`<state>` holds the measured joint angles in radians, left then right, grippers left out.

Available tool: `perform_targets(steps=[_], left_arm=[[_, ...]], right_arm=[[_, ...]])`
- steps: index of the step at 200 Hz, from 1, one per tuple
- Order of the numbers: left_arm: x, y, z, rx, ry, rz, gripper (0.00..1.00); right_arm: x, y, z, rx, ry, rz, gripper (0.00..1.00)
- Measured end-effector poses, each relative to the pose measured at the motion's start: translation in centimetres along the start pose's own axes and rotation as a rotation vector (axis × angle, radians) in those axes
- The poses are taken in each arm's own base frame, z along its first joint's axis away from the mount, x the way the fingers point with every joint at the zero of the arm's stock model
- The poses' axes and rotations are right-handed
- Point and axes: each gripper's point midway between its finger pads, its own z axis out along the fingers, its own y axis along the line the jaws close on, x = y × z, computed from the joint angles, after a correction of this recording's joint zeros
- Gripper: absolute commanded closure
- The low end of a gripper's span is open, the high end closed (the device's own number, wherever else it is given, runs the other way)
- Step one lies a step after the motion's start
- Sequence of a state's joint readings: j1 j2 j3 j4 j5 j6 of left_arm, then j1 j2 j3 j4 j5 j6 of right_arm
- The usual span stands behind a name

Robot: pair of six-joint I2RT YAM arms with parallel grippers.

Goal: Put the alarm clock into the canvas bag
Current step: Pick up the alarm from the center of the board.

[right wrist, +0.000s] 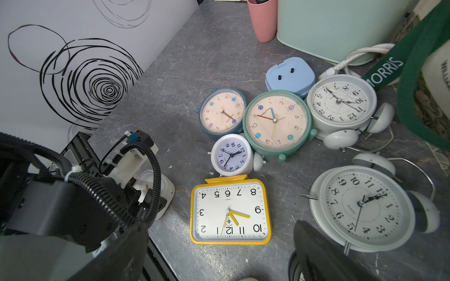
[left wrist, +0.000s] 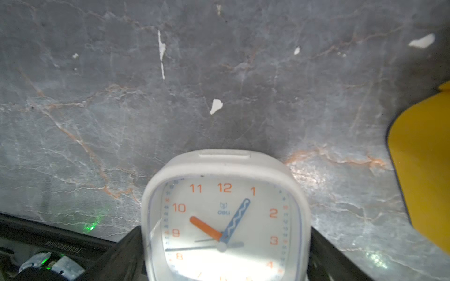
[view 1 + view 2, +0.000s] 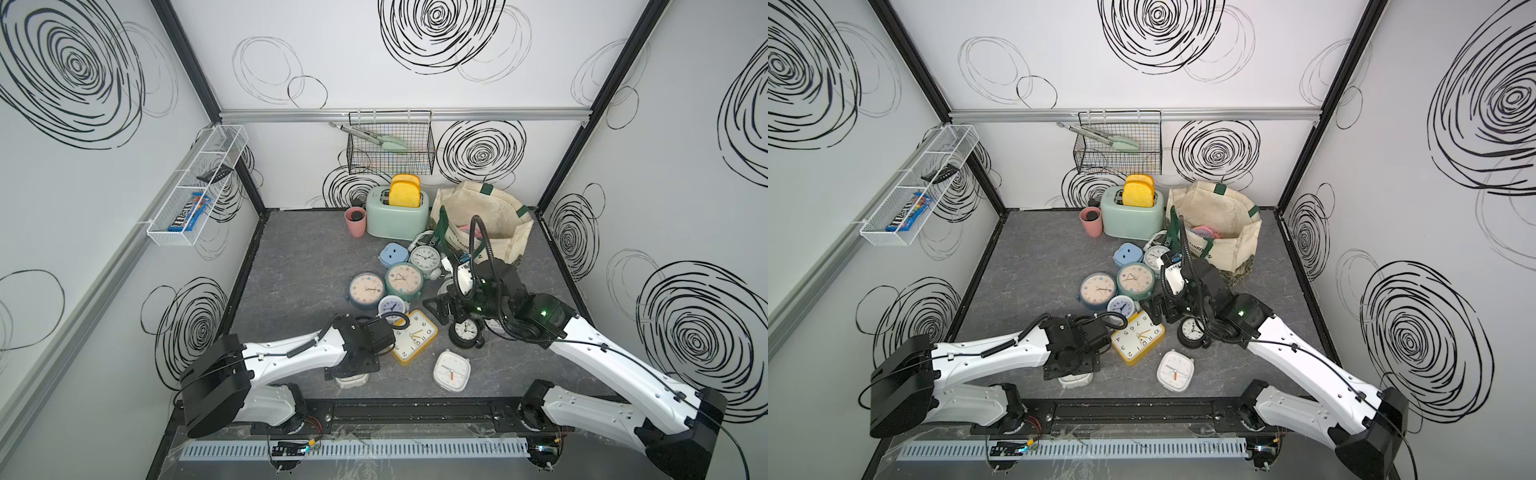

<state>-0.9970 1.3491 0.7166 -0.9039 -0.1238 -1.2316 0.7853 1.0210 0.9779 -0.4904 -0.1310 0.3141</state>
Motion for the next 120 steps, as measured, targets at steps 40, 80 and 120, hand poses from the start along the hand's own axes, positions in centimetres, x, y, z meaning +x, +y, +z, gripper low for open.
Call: perform_targets(steps=[40, 80, 120], left_arm=[[0.0, 0.0, 0.3, -0.006, 0.002, 0.0, 0.04], [0.0, 0.0, 0.4, -0.012, 0.001, 0.001, 0.04], [-0.5, -0.8, -0.5, -0.036, -0.053, 0.04, 0.03]], right_arm=[[0.0, 0.0, 0.0, -0.001, -0.002, 0.0, 0.03], [-0.1, 0.0, 0.0, -0.001, -0.005, -0.001, 0.03], [-0.8, -1.0, -0.1, 0.014, -0.025, 0.022, 0.03]])
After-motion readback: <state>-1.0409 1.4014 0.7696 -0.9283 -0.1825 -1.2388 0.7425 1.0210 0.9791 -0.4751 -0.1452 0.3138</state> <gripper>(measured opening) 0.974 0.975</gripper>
